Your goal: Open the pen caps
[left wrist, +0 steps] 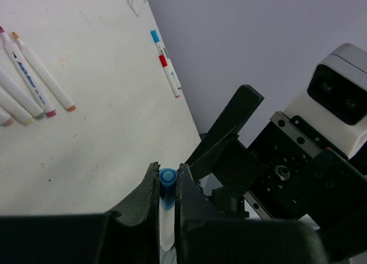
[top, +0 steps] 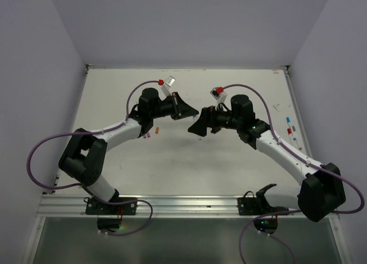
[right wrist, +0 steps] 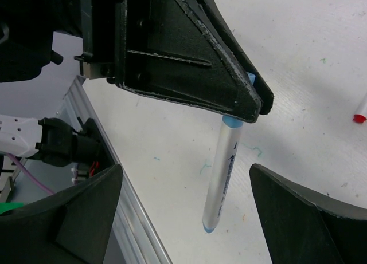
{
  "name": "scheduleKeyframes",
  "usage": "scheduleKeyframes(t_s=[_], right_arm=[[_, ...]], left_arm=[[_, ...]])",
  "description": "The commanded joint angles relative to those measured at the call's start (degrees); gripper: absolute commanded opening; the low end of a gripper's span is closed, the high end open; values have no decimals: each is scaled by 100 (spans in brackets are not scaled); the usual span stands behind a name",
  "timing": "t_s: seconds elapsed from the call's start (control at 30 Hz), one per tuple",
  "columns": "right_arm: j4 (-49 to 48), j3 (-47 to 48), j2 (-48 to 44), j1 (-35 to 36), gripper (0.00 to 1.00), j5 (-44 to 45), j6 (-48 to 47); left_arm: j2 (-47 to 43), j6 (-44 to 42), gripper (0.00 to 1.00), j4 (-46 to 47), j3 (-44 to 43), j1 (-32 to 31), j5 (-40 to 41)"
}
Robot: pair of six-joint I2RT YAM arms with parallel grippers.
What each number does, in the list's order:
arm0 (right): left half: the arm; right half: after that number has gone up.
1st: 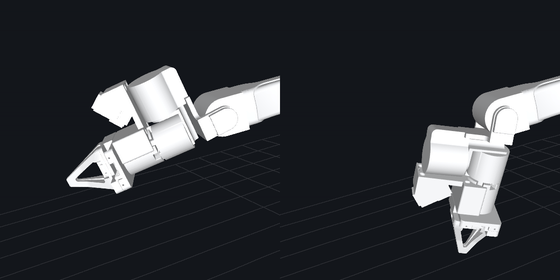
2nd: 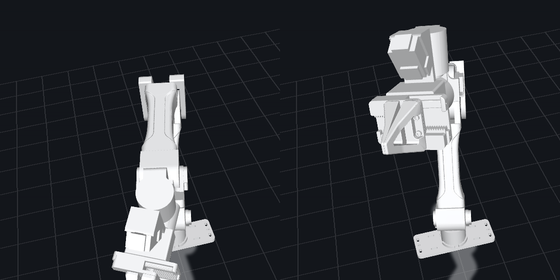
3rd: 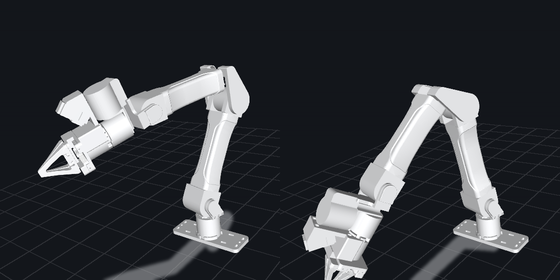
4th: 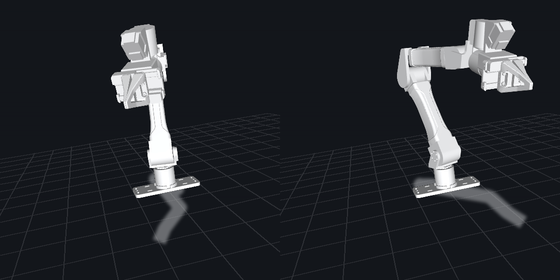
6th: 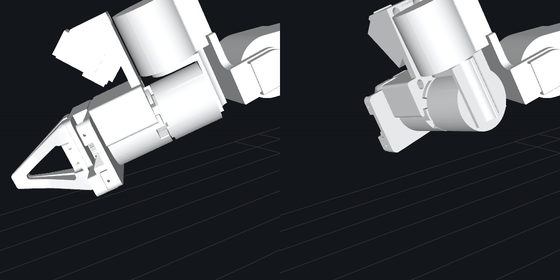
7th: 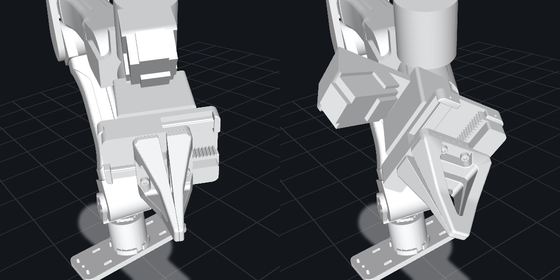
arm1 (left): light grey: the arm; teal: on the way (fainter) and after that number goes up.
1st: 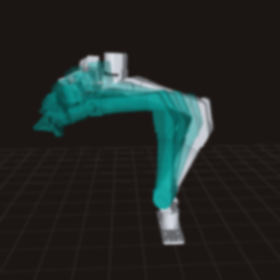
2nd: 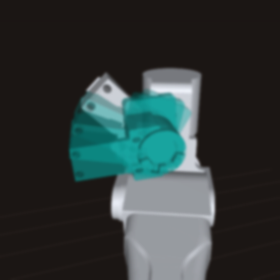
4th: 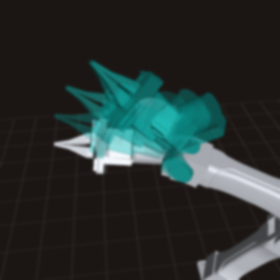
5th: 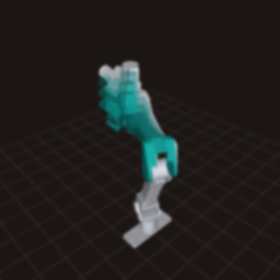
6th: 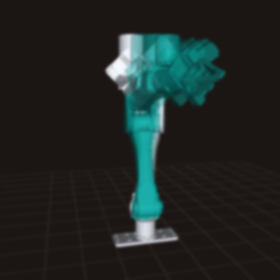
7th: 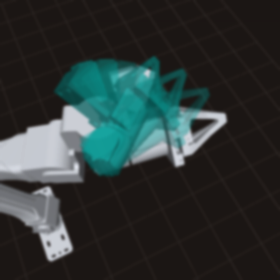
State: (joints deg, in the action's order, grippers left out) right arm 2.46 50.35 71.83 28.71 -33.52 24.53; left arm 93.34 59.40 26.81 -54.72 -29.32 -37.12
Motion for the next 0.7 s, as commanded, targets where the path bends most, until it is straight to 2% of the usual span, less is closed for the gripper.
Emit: scheduleKeyframes(t_s=[0.0, 0.07, 0.1, 0.17, 0.2, 0.23, 0.33, 0.37, 0.43, 0.53, 0.6, 0.63, 0.67], right_arm=[[26, 168, -126, 12, 96, 38, -176], [132, 204, -82, 3, 92, 47, -256], [28, 169, -47, 12, 80, 4, -187], [-210, 54, 23, 3, 67, -145, -72], [-393, 28, 102, 12, 57, -268, -11], [-587, -24, 120, 12, 56, -295, 33], [-1218, -139, 252, 3, 40, -576, 314], [-1361, -148, 322, 3, 23, -638, 402], [-1598, -104, 497, 3, 0, -796, 578], [-1583, -87, 569, 3, 0, -692, 632], [-1259, -17, 525, 12, 0, -385, 283], [-761, 106, 499, 29, 0, 138, 132], [-573, 150, 464, 38, 0, 370, -113]], left_arm=[[-360, 107, 0, 431, 14, 23, -216], [-378, 125, 0, 474, 31, 23, -234], [-387, 168, 0, 509, 49, 23, -234], [-404, 239, 0, 579, 84, 32, -260], [-404, 352, 0, 737, 128, 23, -312], [-404, 414, 0, 816, 154, 23, -339], [-396, 616, 0, 1124, 260, 23, -418], [-378, 669, 0, 1308, 286, 32, -453], [-352, 819, 0, 1502, 356, 32, -506], [-308, 724, 0, 1258, 261, 32, -480], [-351, 22, 0, 128, -98, 32, -139], [-369, -294, 0, -416, -283, -20, 63], [-369, -854, 0, -1475, -459, -47, 657]])
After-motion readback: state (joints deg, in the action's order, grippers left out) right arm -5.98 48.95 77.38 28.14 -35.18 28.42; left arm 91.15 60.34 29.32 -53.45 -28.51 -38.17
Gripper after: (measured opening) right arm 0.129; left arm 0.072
